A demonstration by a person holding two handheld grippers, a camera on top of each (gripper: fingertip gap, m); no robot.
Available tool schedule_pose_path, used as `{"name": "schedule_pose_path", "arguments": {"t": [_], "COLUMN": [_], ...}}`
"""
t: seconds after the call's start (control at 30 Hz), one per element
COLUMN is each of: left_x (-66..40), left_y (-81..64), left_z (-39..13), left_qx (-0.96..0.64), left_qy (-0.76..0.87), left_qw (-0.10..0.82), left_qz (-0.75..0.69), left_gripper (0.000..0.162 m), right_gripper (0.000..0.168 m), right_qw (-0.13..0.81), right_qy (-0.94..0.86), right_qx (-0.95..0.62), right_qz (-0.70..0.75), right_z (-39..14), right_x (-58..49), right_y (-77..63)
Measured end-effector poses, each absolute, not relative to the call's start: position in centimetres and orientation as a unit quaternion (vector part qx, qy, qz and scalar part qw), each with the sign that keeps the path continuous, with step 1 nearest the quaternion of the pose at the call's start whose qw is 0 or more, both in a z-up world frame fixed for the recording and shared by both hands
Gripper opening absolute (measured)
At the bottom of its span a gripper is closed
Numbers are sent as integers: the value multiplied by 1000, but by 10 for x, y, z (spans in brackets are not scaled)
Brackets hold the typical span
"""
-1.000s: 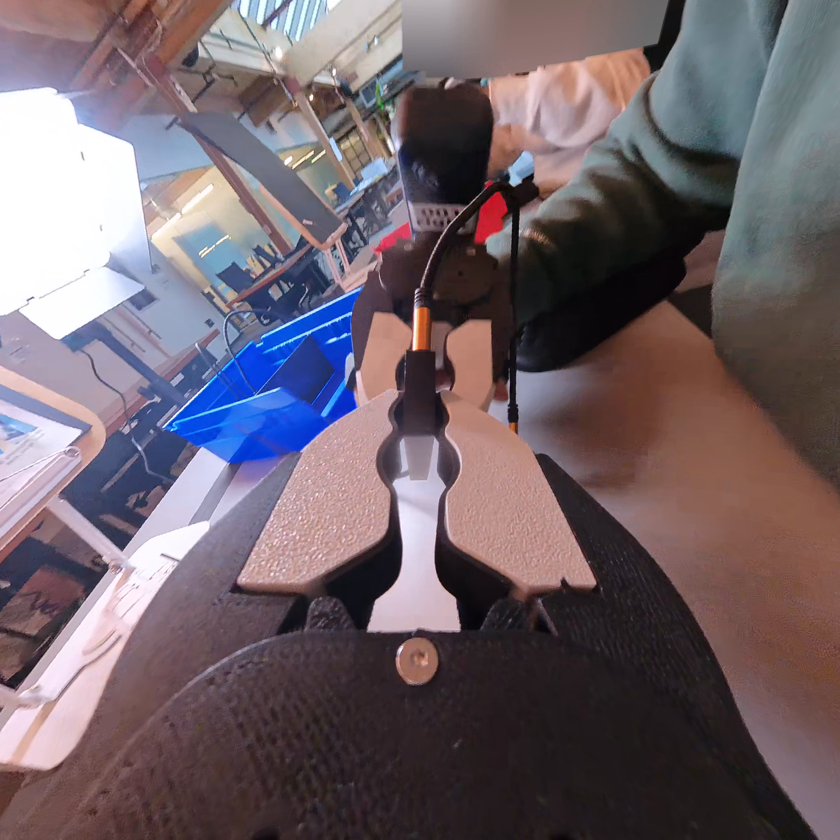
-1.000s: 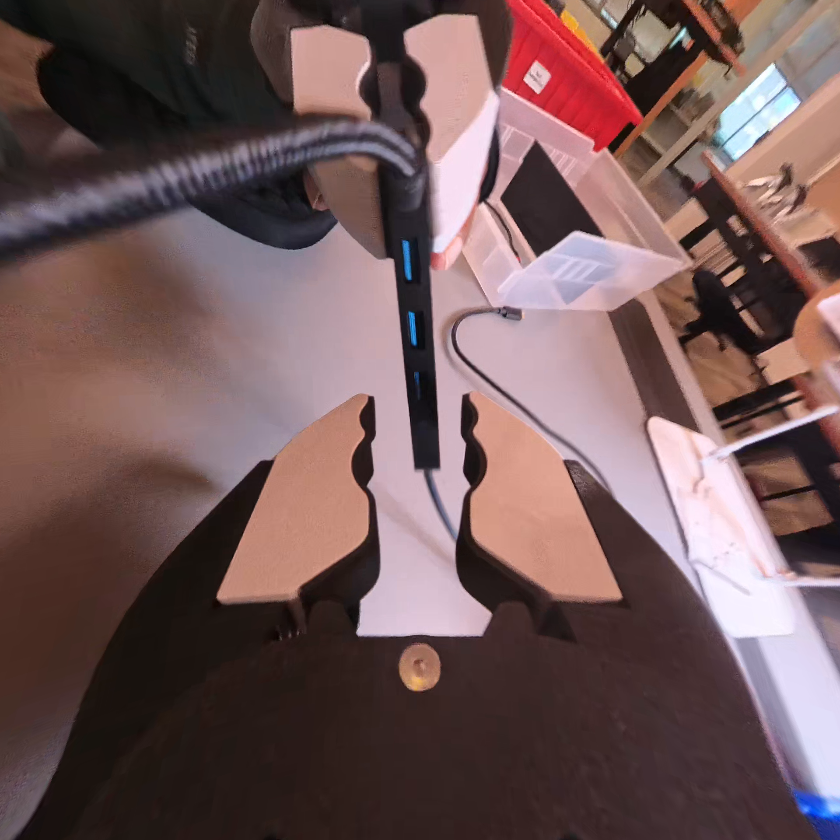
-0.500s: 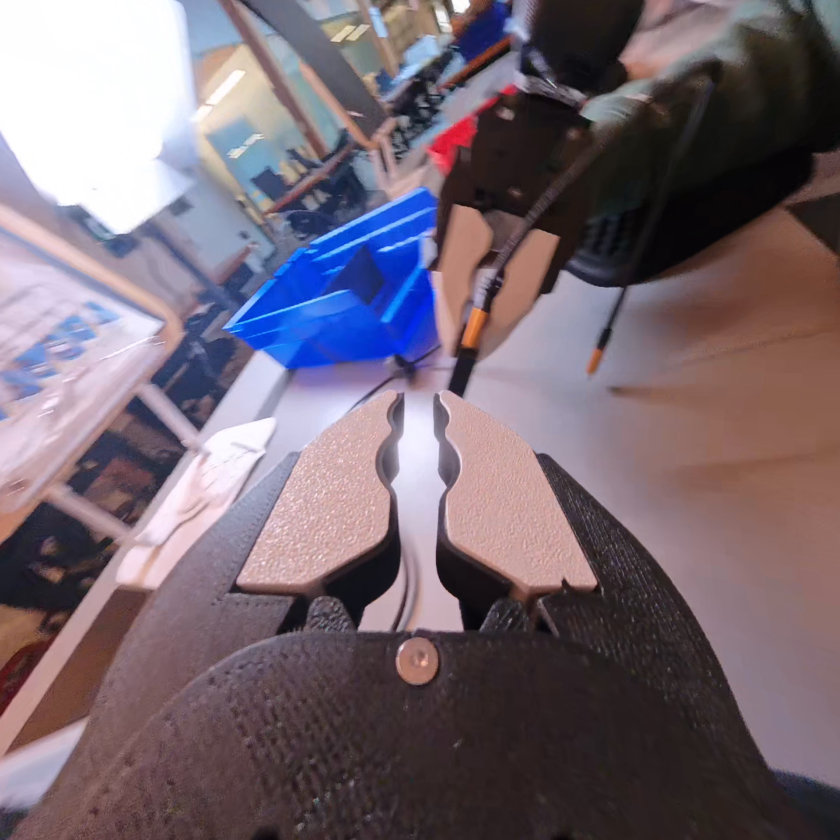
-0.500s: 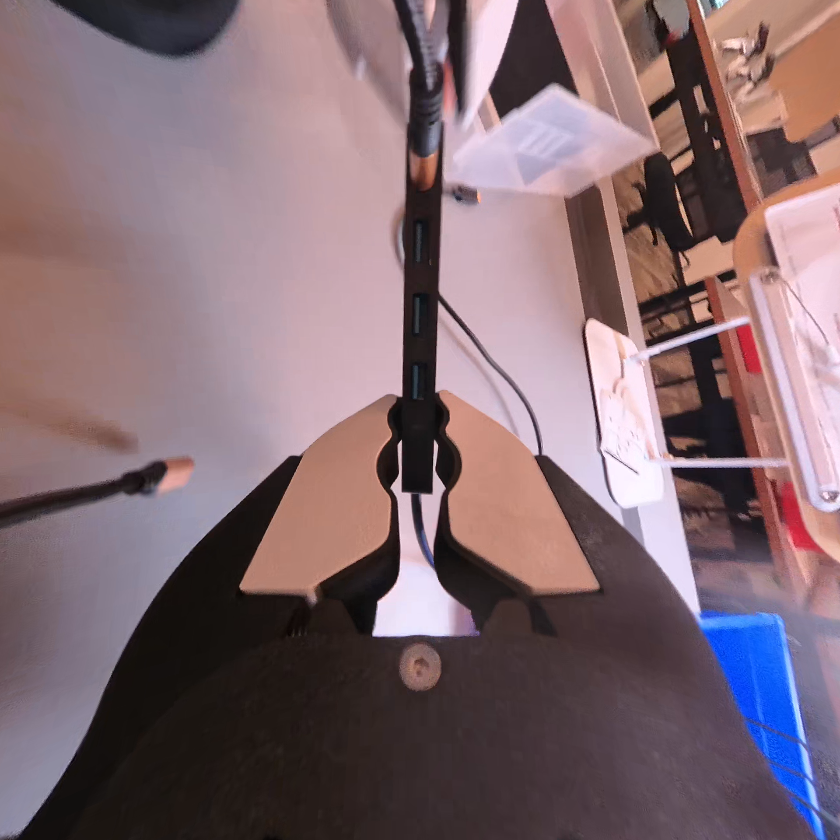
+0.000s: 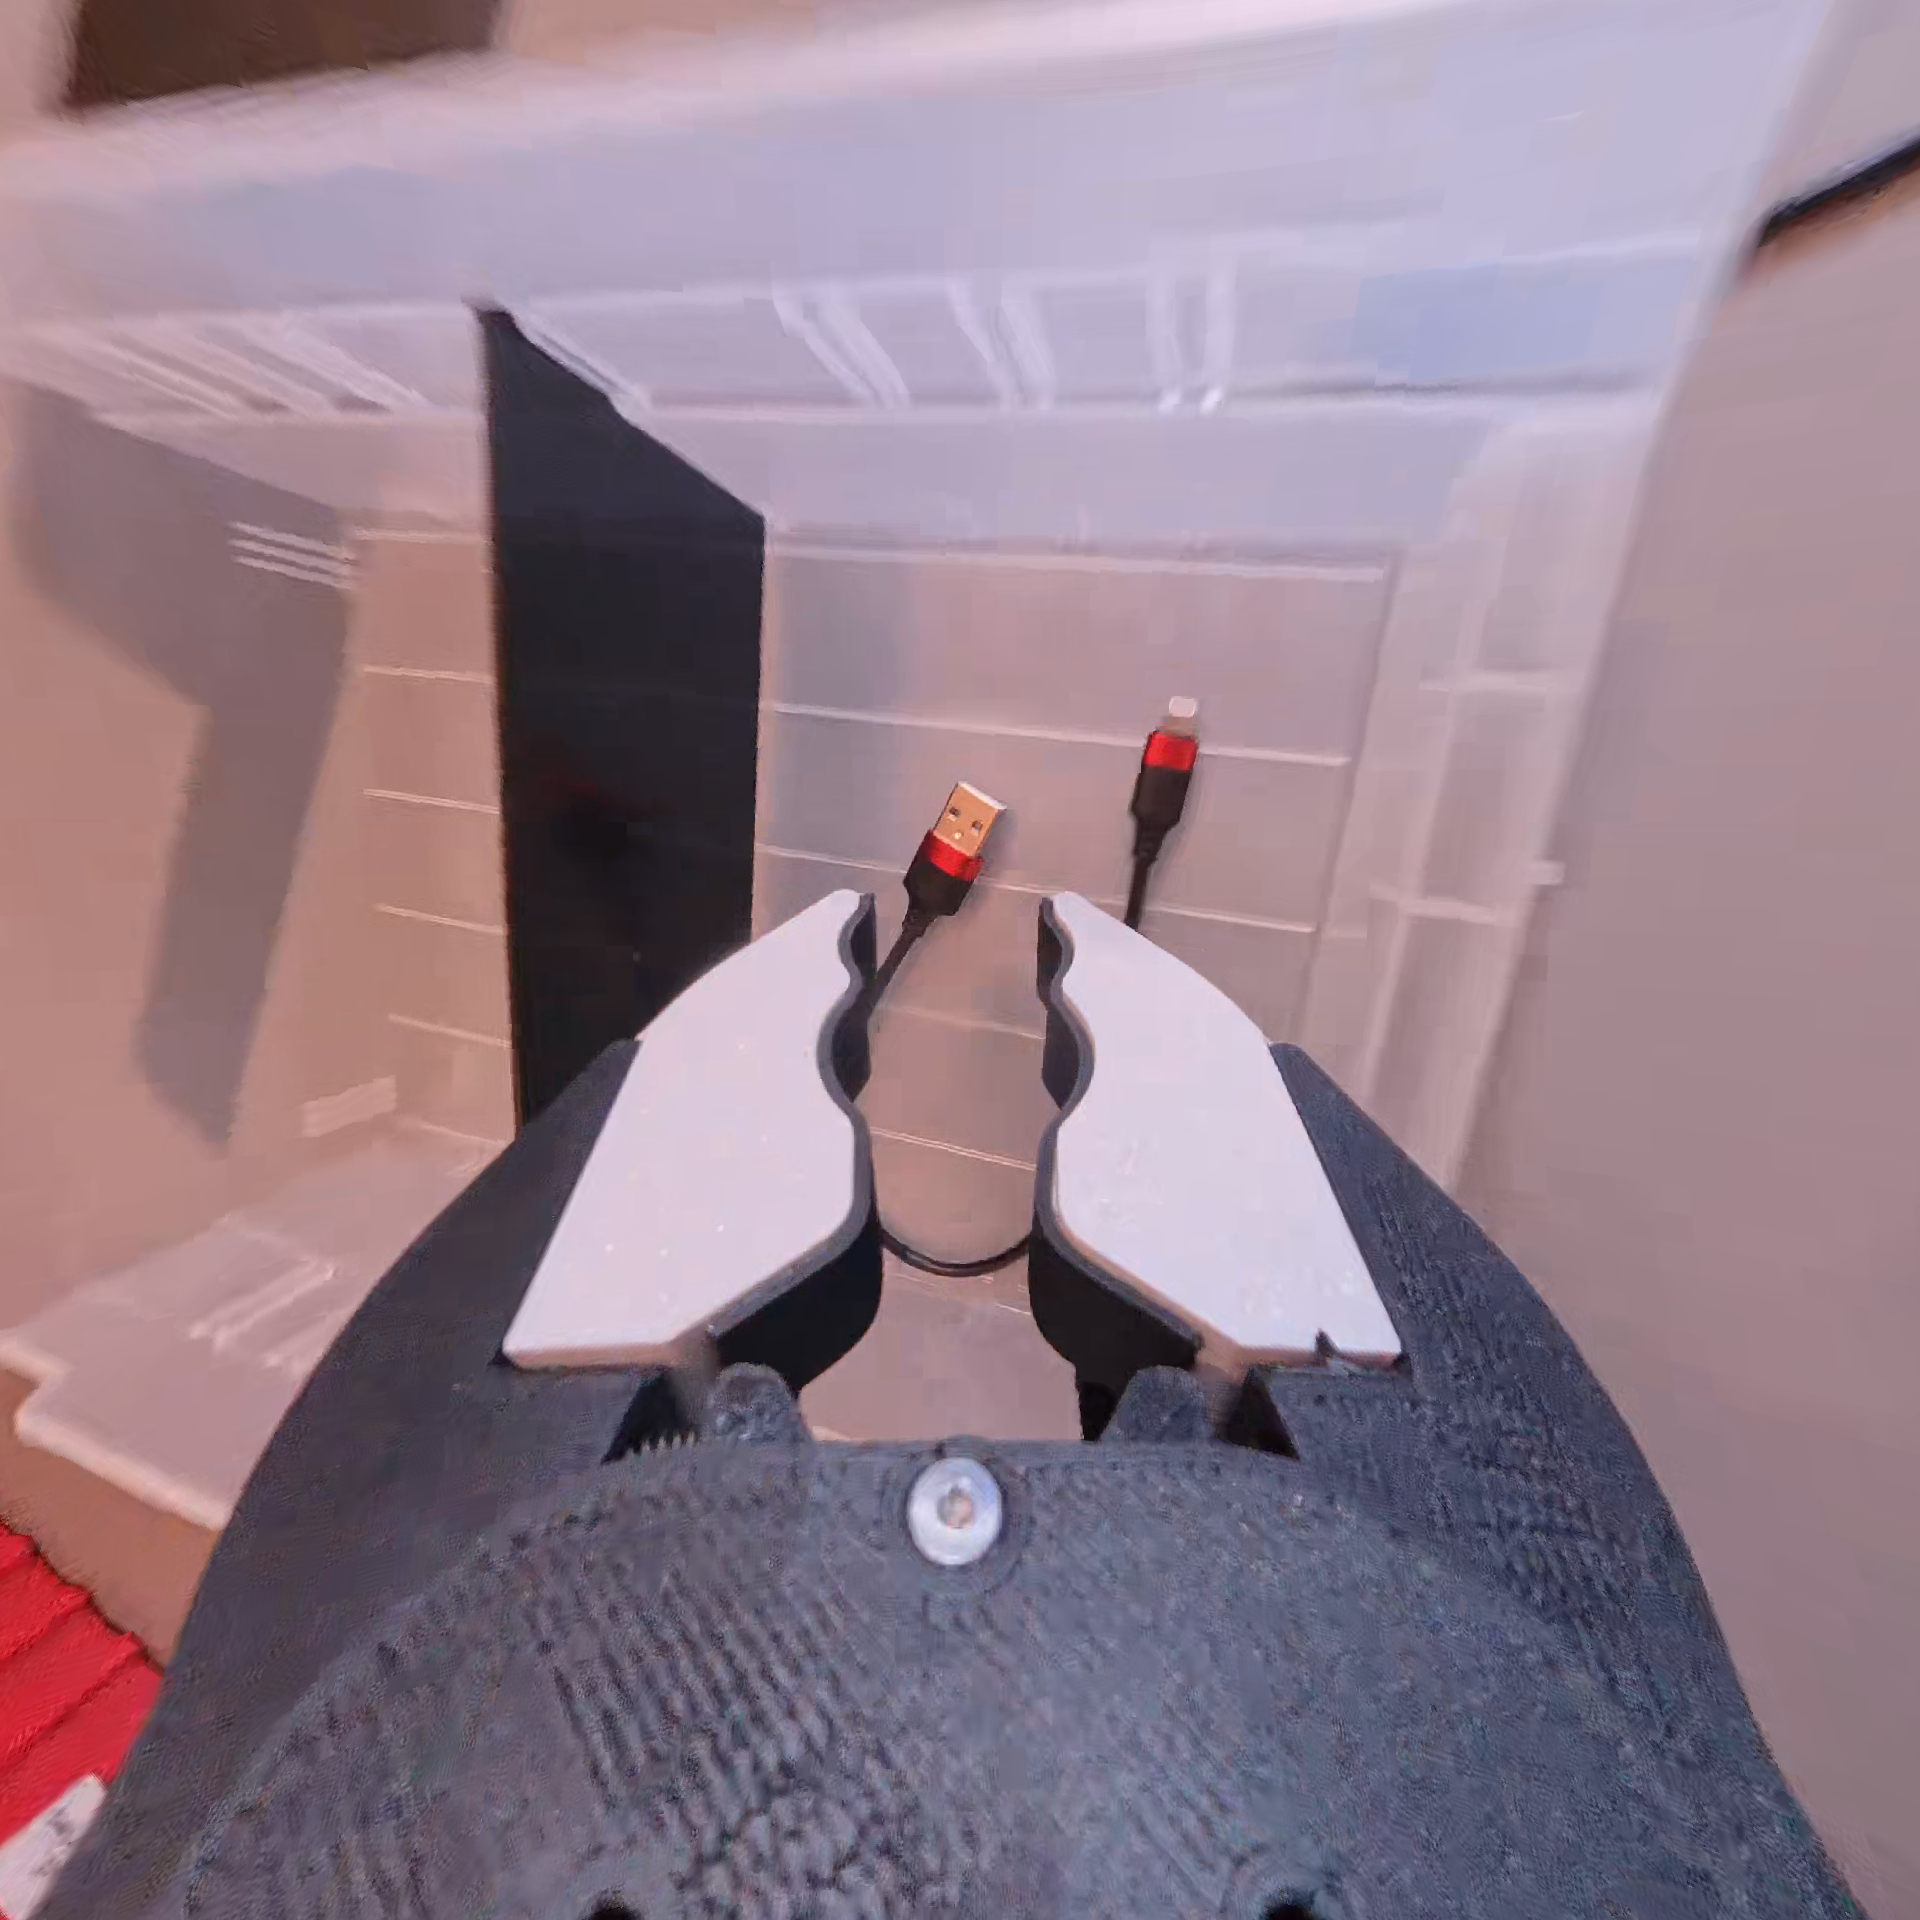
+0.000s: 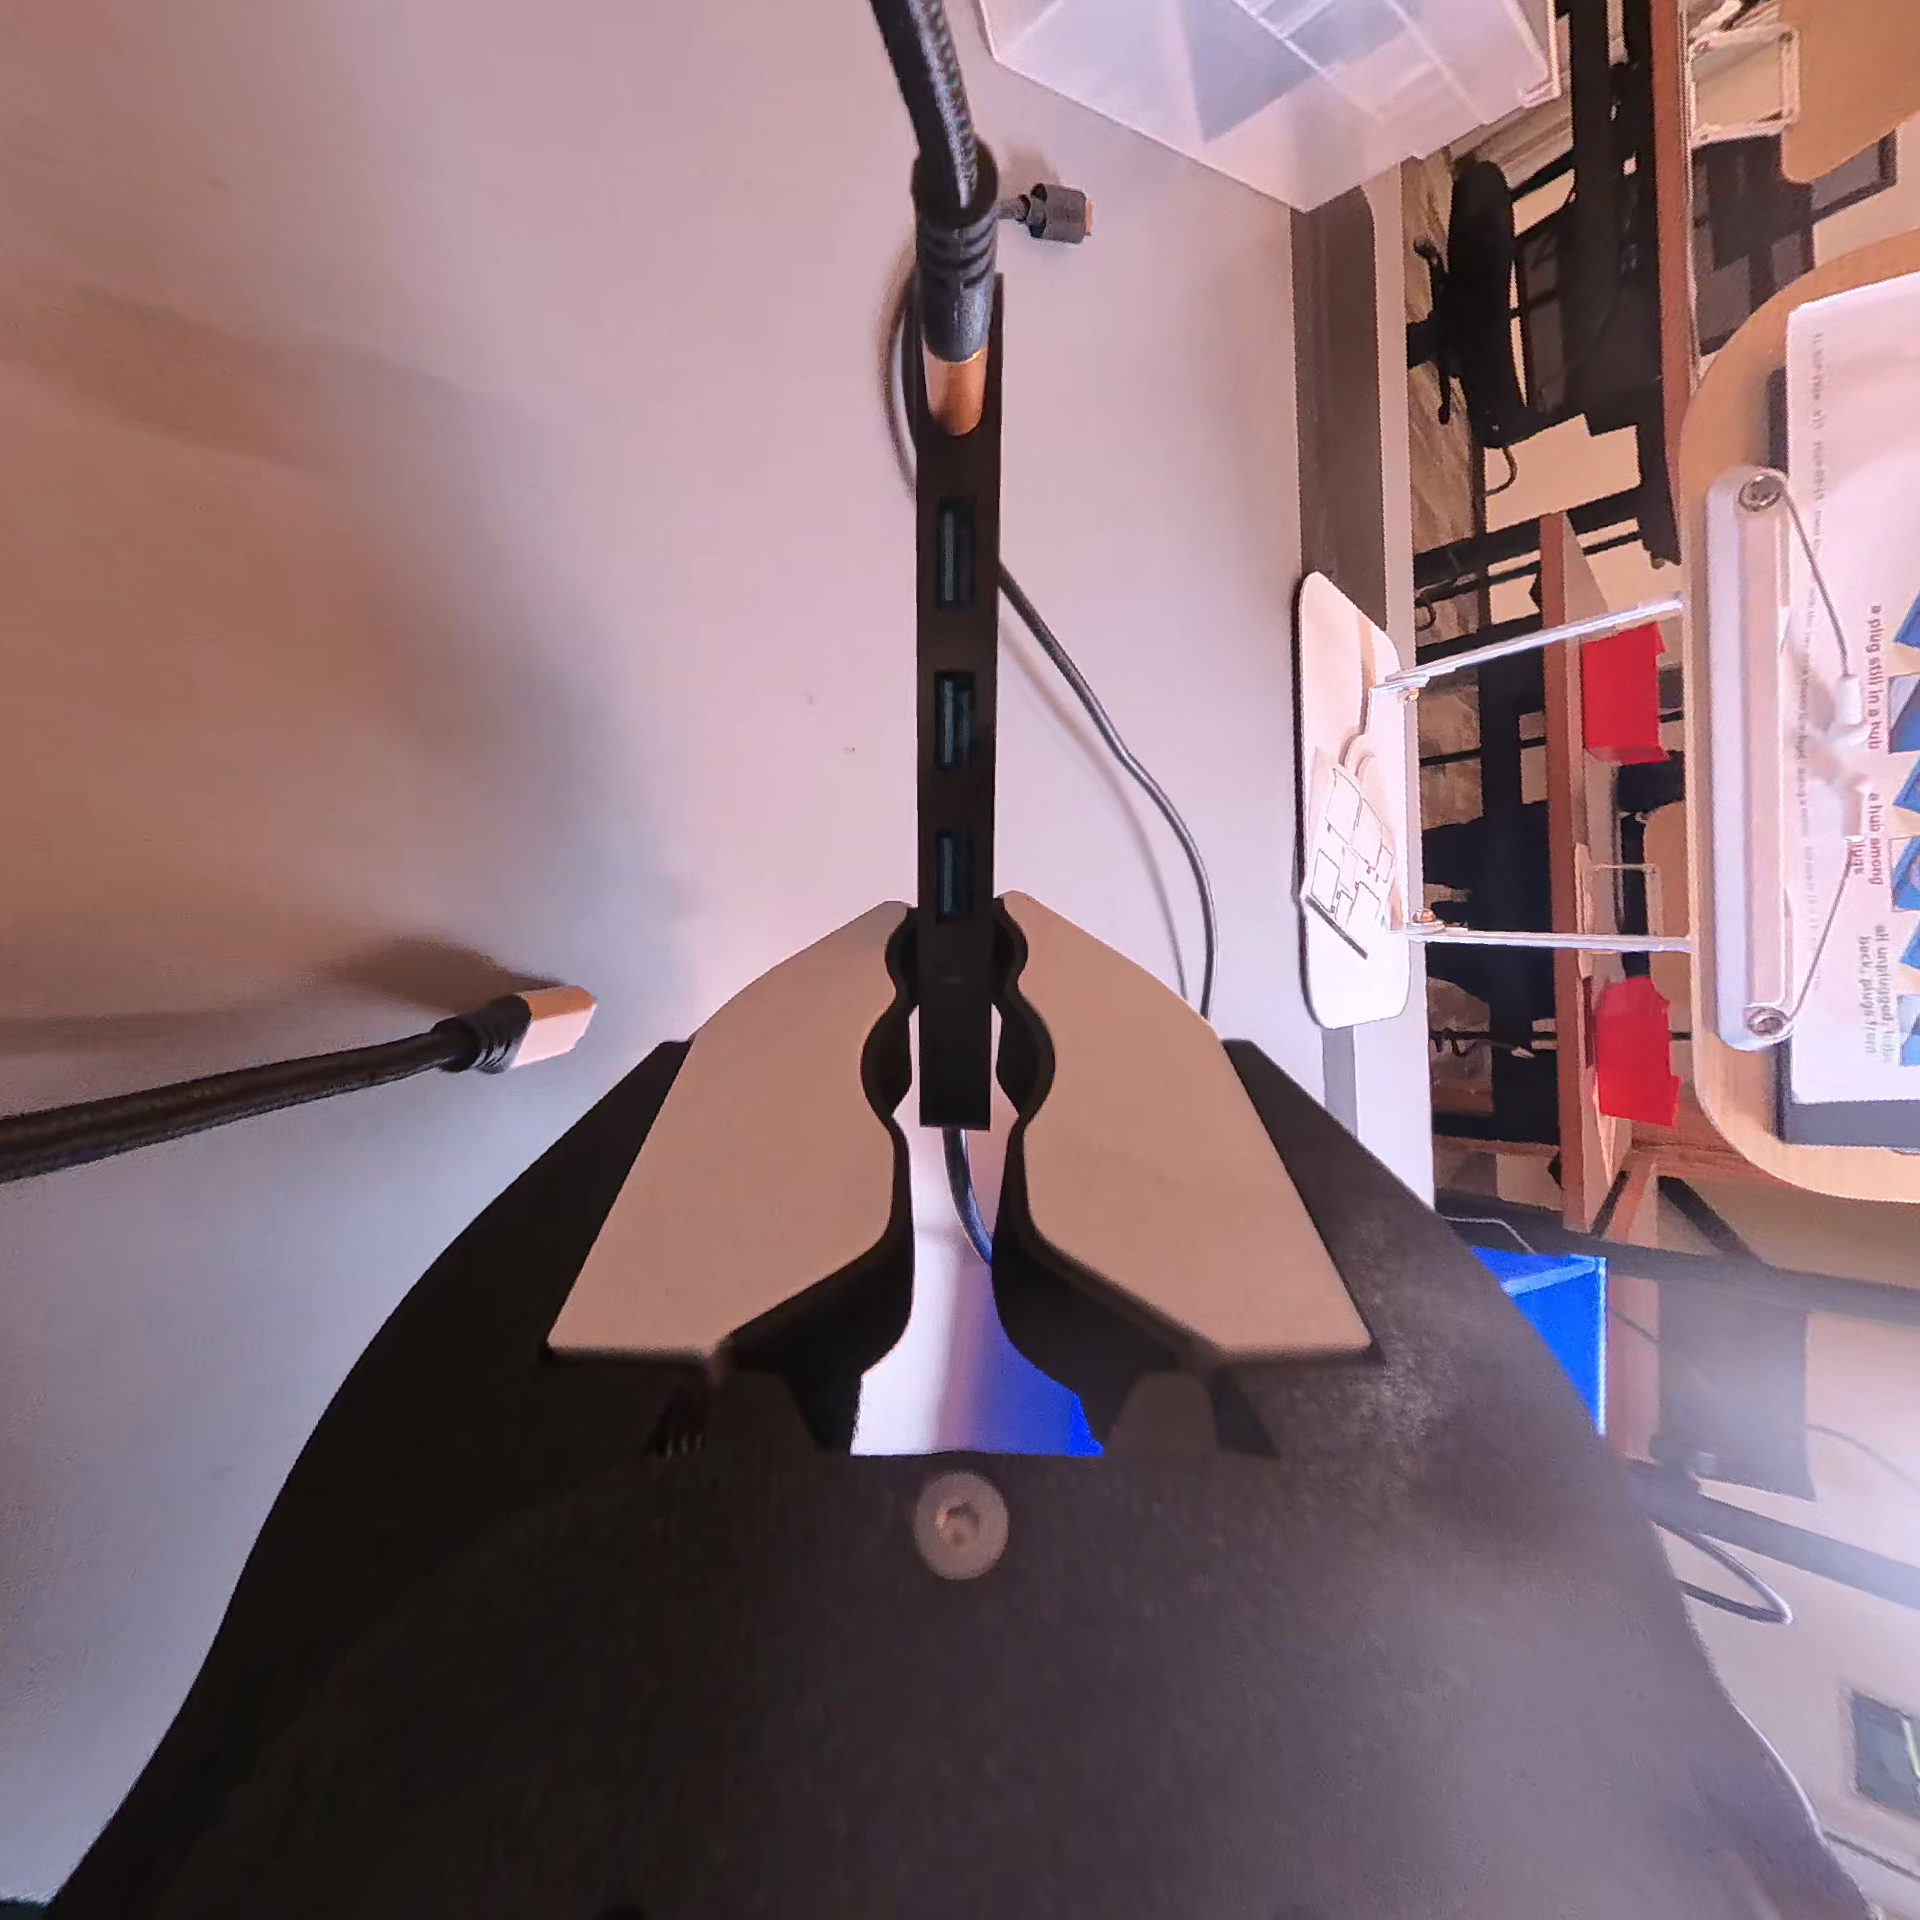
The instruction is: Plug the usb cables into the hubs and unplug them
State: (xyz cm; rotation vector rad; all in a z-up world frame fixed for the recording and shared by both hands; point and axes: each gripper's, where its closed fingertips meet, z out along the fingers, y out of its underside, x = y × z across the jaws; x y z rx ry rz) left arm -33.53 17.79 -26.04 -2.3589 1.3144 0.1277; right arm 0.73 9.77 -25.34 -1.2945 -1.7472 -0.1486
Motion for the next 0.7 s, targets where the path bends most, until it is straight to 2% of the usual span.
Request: {"name": "schedule_pose_path", "arguments": {"t": [0.13, 0.23, 0.37, 0.57, 0.7], "left_x": [-352, -348, -342, -343, -332], "left_y": [186, 191, 185, 179, 172], "left_z": [-294, -299, -301, -293, -224], "left_qx": [-862, -862, -863, -842, -825], "left_qy": [496, 499, 500, 533, 532], "left_qw": [103, 83, 55, 81, 188], "left_qz": [31, -4, -41, -9, 3], "left_gripper": [40, 35, 19, 16, 16], "right_gripper": [12, 12, 12, 12, 12], "right_qw": [465, 469, 472, 487, 508], "right_qy": [-707, -704, -702, -693, -674], "right_qx": [-530, -531, -533, -530, -535], "right_qz": [-54, -42, -29, -33, -35], "right_z": [-252, -249, -248, -237, -223], "right_x": [12, 12, 12, 18, 25], "right_y": [96, 95, 94, 93, 97]}}
